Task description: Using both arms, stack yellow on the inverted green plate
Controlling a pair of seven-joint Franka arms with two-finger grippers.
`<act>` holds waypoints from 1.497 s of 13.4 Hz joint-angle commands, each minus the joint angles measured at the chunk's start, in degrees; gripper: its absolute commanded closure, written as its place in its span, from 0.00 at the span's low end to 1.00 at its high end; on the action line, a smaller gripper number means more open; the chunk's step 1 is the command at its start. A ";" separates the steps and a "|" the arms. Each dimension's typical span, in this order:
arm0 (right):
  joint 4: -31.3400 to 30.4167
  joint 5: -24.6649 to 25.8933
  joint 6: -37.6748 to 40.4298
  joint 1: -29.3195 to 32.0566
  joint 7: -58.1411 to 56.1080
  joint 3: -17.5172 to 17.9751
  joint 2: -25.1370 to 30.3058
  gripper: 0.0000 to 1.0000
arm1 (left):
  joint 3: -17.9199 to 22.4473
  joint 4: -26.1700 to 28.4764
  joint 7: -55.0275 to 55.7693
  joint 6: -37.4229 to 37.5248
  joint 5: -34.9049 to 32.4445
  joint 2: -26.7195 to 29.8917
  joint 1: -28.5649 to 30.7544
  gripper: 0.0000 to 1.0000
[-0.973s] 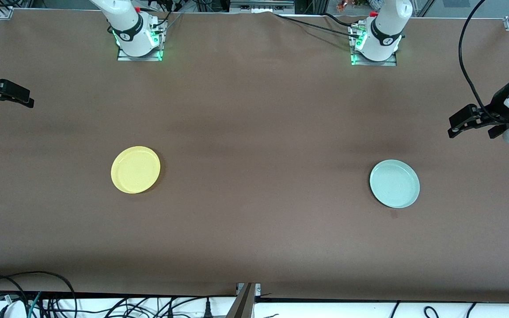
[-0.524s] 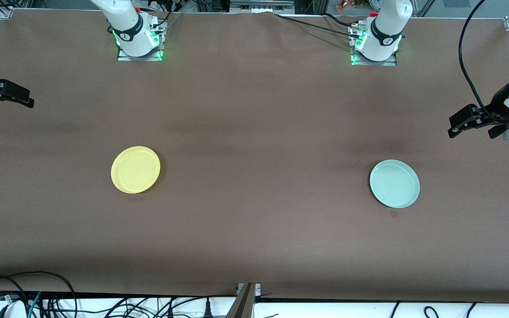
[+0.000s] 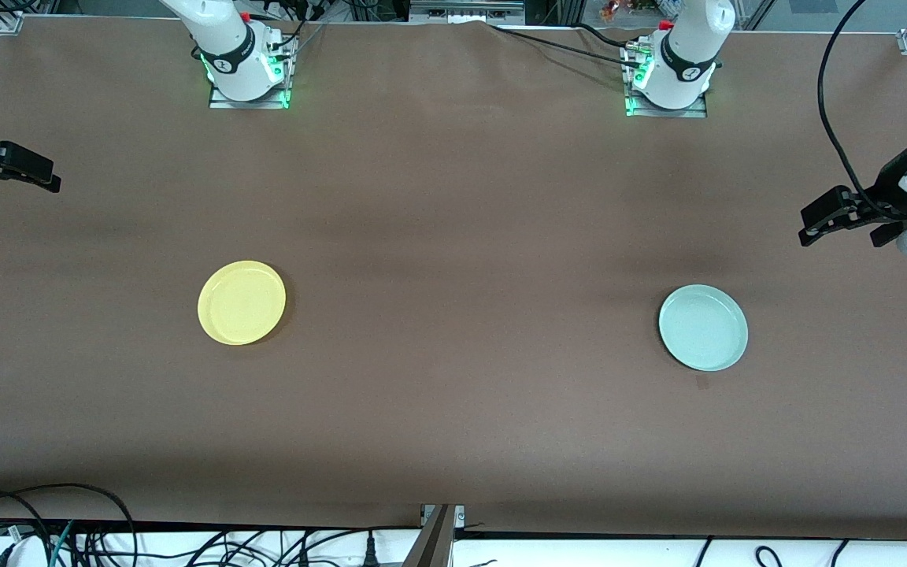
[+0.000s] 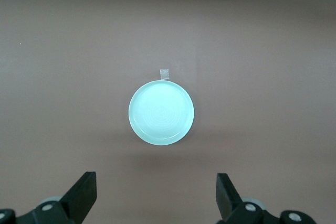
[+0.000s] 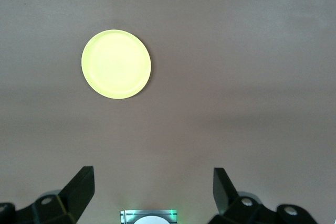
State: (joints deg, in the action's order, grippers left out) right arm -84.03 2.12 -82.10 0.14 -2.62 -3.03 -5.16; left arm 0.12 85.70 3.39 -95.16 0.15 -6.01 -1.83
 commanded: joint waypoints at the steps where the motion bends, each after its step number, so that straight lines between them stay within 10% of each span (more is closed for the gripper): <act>1: 1.32 -0.19 0.72 0.56 -0.37 0.31 -0.56 0.00 | 0.15 -1.06 -0.23 2.34 0.11 -0.41 -0.01 0.00; 20: 1.32 -0.72 0.63 0.74 -0.37 0.05 -0.56 0.00 | 0.23 -1.24 -0.23 2.61 0.11 -1.37 0.34 0.00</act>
State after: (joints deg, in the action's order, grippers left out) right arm -84.03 2.08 -82.10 0.18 -2.62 -3.16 -5.16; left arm 0.44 85.70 3.40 -92.87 0.15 -6.47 -1.65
